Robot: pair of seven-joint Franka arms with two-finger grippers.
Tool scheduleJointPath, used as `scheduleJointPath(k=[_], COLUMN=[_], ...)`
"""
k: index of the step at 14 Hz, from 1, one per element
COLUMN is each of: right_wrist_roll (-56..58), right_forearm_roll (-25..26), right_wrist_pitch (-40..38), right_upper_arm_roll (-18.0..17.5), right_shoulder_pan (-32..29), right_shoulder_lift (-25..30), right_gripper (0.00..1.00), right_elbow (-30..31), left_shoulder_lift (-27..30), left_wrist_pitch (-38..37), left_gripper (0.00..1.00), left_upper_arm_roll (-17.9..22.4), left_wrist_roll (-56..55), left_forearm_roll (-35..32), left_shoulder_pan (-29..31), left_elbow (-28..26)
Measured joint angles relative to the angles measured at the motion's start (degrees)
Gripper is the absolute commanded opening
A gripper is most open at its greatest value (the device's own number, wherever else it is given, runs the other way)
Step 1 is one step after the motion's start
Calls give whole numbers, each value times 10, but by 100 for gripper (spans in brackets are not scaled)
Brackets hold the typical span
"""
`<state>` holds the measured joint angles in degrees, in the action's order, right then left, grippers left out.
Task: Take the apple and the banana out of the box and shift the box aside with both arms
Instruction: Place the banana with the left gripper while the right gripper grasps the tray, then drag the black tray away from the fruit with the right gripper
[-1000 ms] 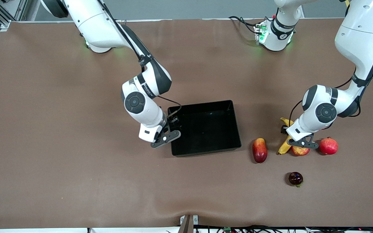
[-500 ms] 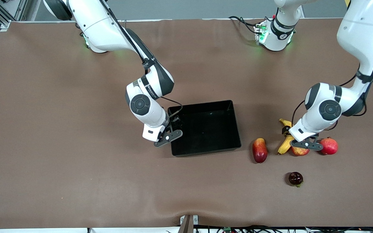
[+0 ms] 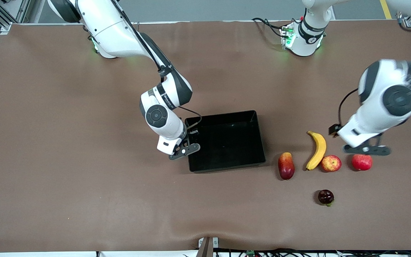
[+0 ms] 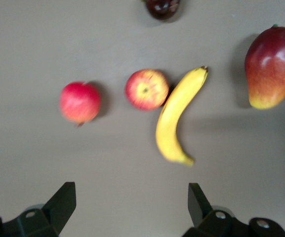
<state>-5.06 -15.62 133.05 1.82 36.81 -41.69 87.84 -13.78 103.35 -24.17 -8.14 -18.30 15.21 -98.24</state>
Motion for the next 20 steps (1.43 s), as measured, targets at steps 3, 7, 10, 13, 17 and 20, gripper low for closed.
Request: scheduleJointPath(k=[3,7,10,13,17,20], right_wrist_roll=[-4,-15,-13,-11,-5,58], right_forearm_roll=[0,0,0,0,1,11], right_wrist_pitch=[0,-2,-48,-118,-204,-239], right_upper_arm_roll=[3,15,21,24,26,29], right_shoulder_pan=[1,-5,-51,-120,-243,-349], right_shoulder_lift=[0,17,69,134,182,189], right_gripper=[0,0,0,0,0,0], right_elbow=[0,2,3,5,14,28], left_shoulder_lift=[5,7,40,80,103,111], left_wrist_pitch=[-98,-166,-182,-200,-242,-252], left_gripper=[100,100,100,100,100,100], left_upper_arm_roll=[4,-1,-5,-5,-10,-15], left_wrist_roll=[0,1,1,1,1,1], left_forearm_roll=[35,45,75,119,129,129], left_shoulder_pan=[3,7,4,4,3,2], left_elbow=[114,189,206,206,206,200])
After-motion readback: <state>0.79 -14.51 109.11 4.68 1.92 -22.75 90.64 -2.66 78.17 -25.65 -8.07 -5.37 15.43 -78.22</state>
